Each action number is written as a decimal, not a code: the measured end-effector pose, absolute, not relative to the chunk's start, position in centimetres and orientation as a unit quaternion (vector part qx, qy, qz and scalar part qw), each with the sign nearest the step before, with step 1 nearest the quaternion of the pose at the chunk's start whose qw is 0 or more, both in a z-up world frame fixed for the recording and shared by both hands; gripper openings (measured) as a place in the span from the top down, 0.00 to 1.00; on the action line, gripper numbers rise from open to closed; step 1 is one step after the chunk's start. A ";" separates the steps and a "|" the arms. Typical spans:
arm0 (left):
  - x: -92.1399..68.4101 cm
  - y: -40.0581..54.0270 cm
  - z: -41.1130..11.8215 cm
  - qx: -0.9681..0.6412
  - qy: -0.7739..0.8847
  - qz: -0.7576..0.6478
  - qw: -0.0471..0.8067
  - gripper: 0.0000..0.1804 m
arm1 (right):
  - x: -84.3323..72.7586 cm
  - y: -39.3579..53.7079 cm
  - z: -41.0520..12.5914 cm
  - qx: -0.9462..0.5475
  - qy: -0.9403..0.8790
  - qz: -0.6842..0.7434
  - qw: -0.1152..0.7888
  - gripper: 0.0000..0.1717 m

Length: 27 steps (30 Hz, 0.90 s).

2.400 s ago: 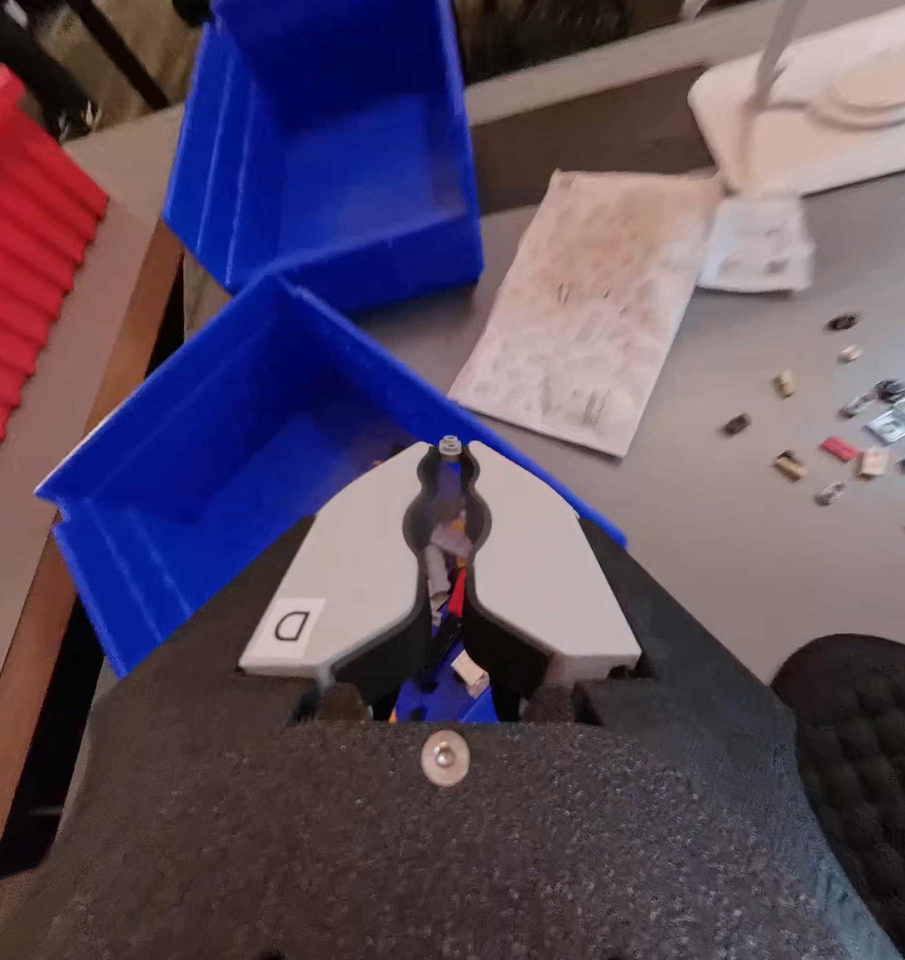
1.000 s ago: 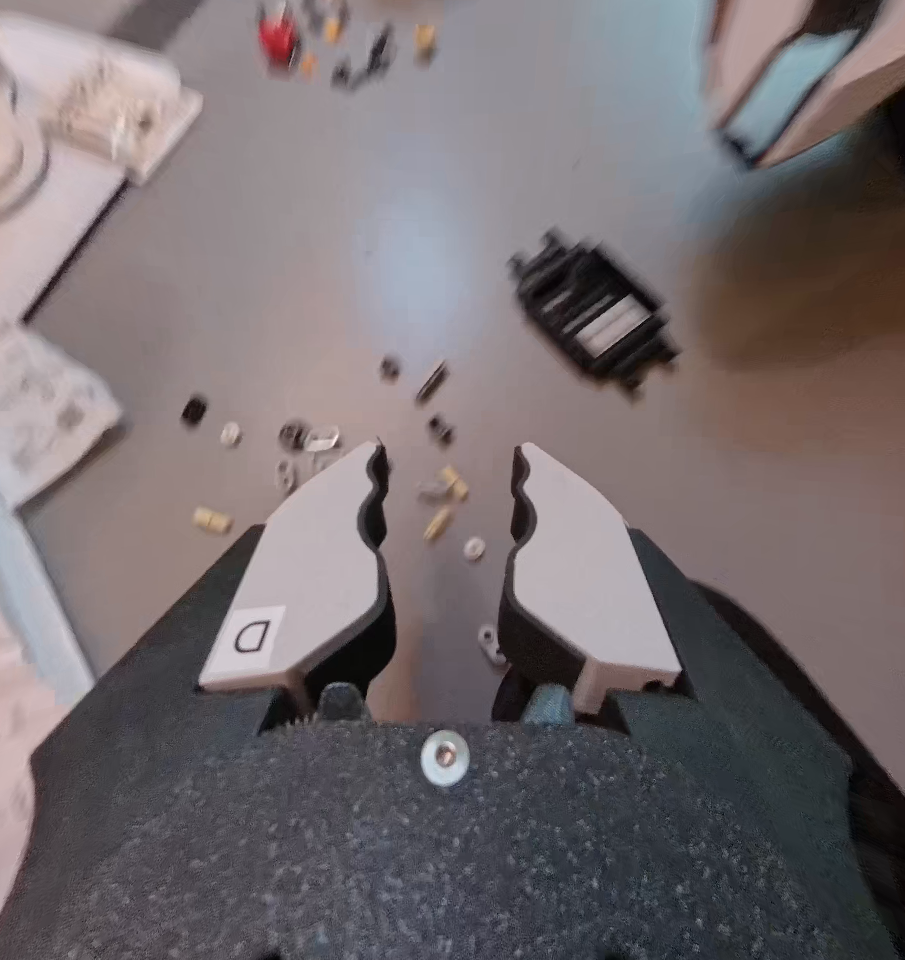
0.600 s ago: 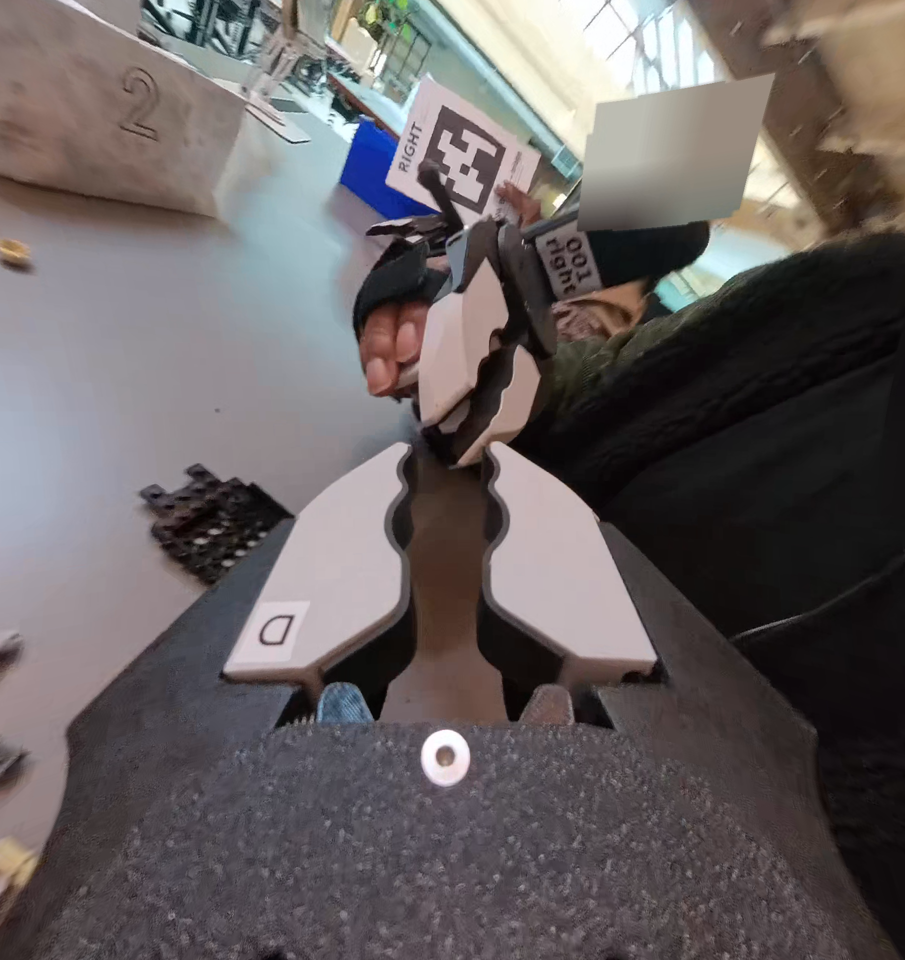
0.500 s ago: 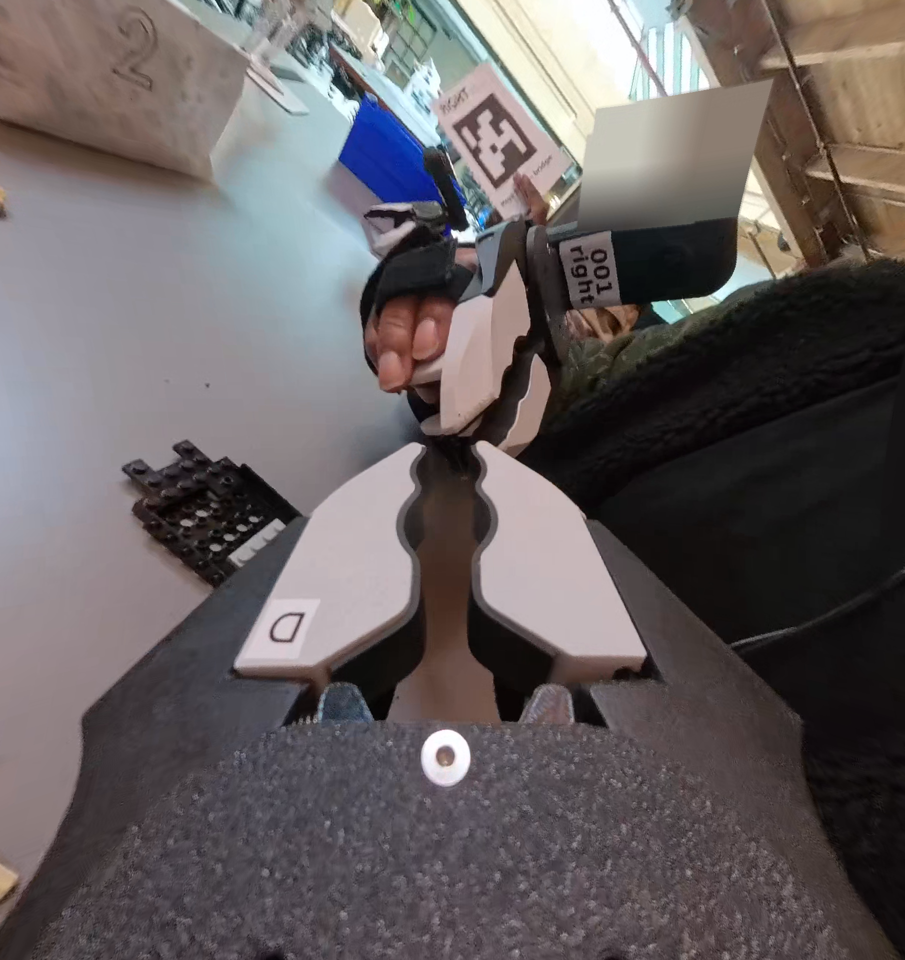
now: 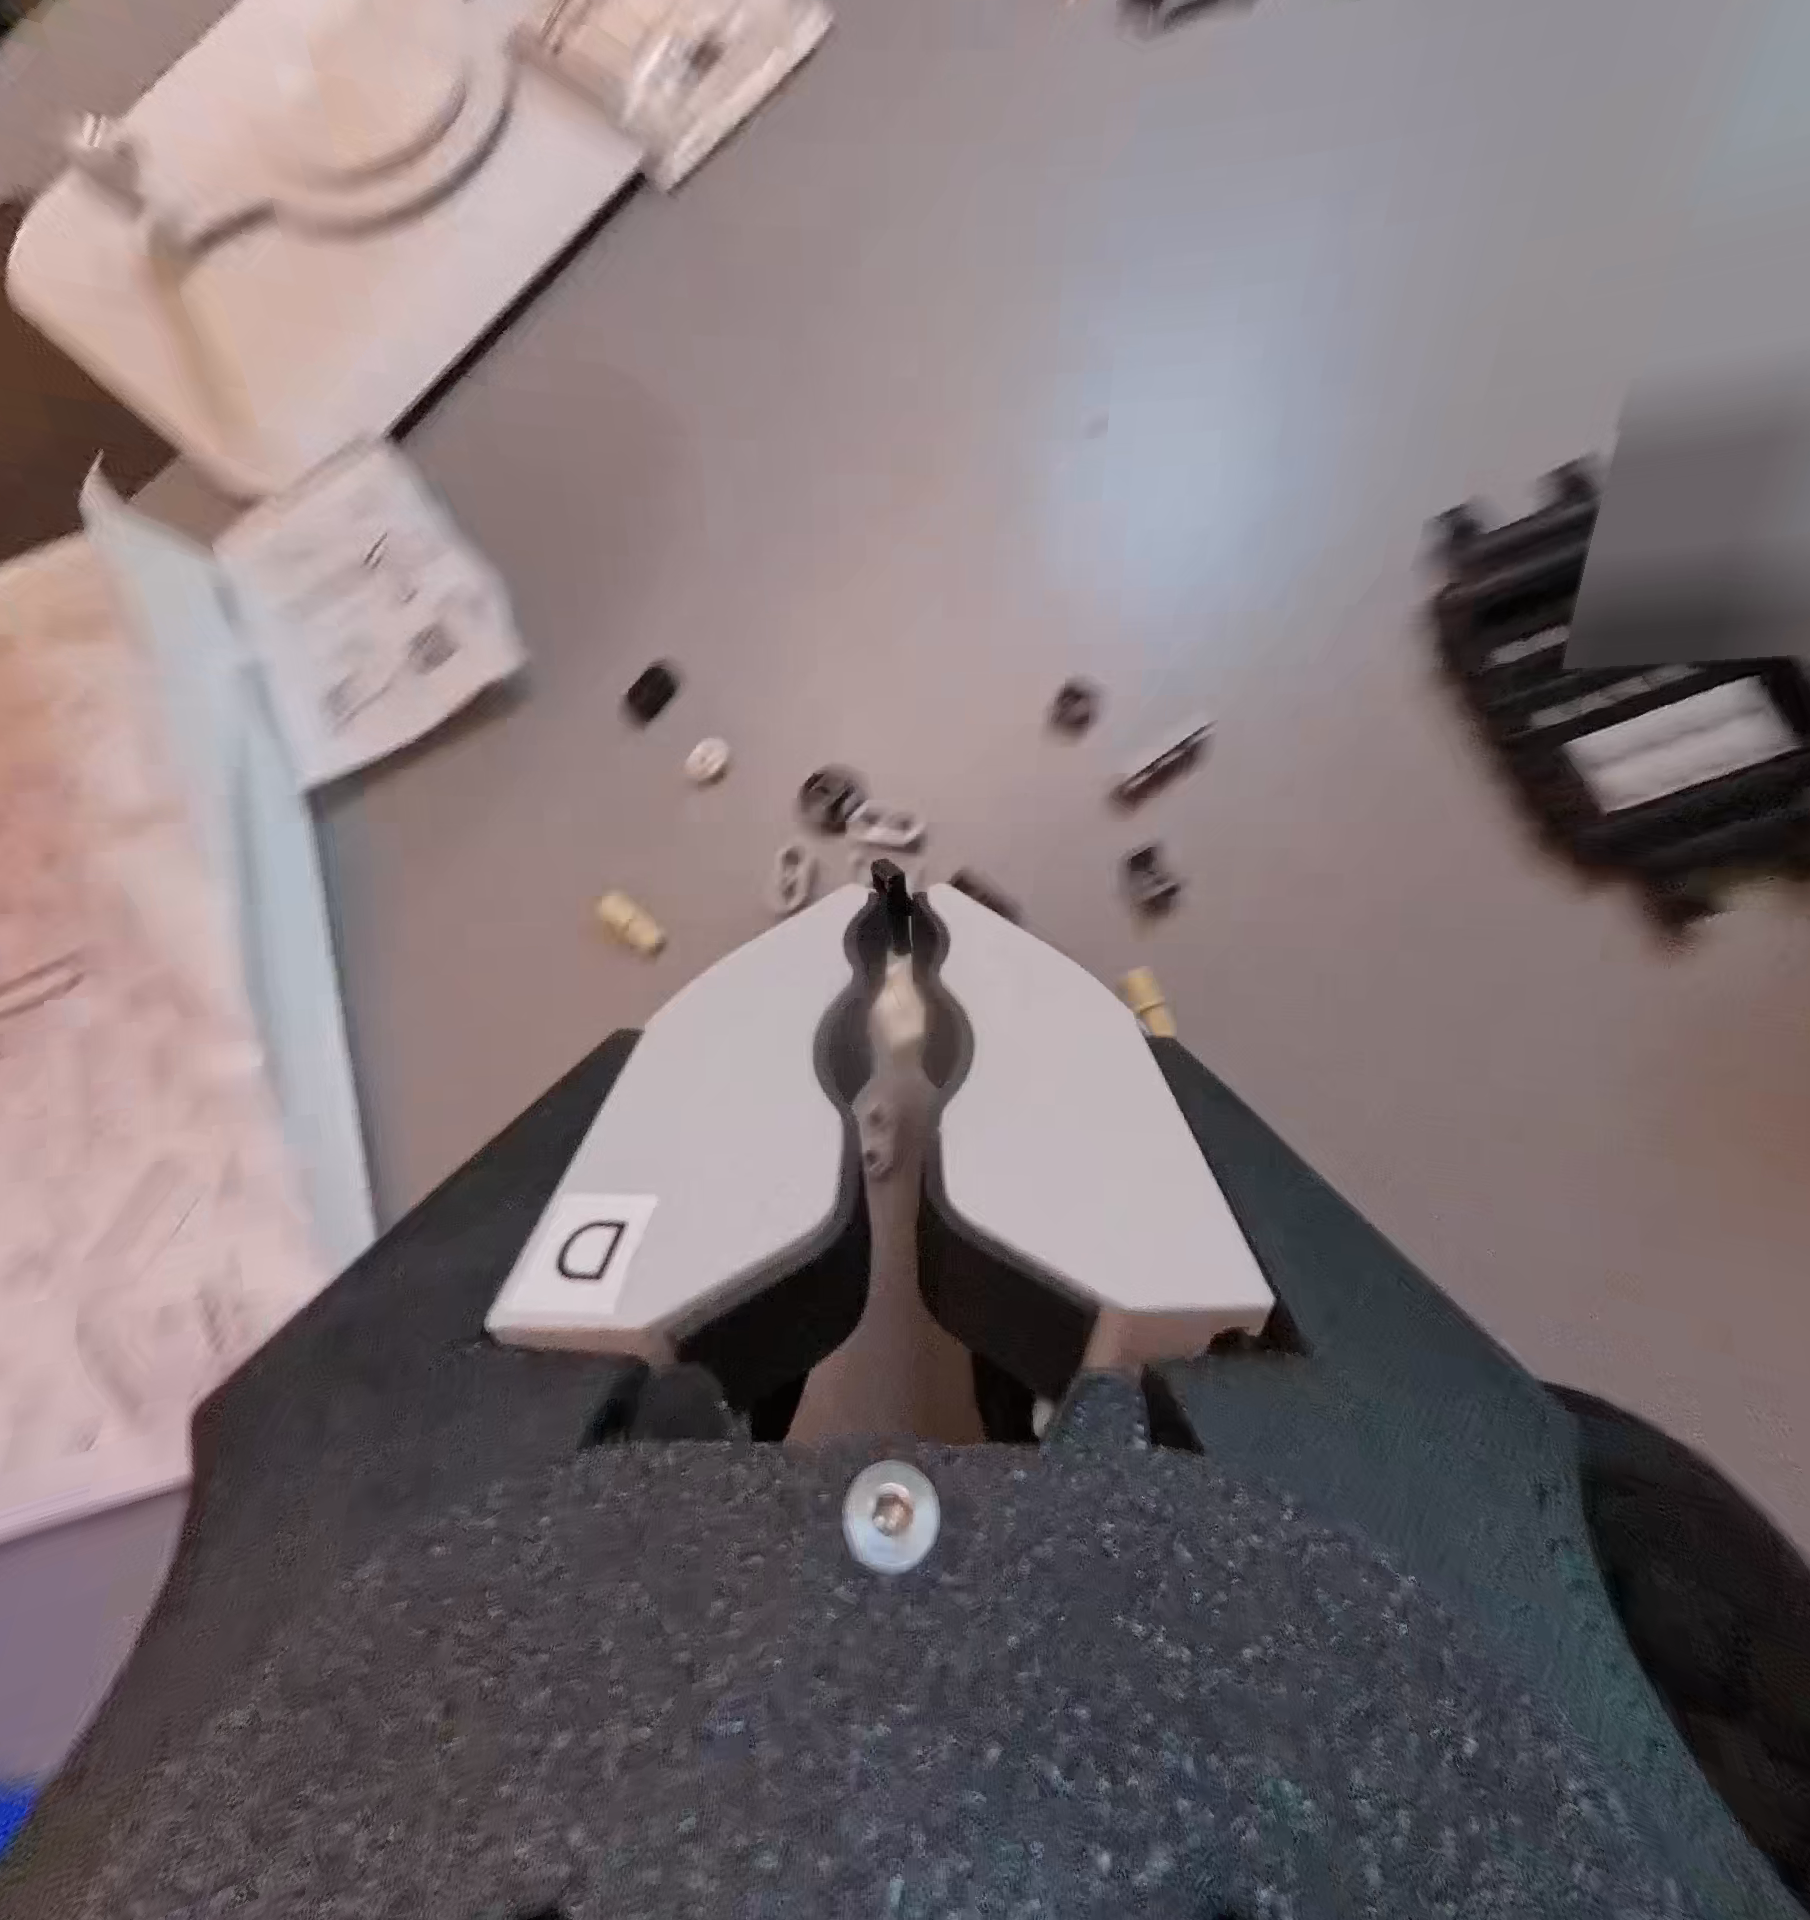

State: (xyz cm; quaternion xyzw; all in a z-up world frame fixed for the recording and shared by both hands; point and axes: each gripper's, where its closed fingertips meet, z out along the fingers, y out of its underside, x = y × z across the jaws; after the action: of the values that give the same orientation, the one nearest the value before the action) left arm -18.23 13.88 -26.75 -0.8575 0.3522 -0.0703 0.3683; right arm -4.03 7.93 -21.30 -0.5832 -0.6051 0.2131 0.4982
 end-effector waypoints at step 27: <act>-20.0 11.6 -29.2 -0.893 0.330 -0.170 0.254 0.62 | -3.0 9.3 -23.9 -0.643 -0.579 0.236 0.443 0.86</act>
State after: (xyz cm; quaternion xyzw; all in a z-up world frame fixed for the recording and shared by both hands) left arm -19.99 11.63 -29.20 -0.8932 0.3297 -0.1695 0.2544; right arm -2.96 9.31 -23.95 -0.6427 -0.5788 0.2363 0.4428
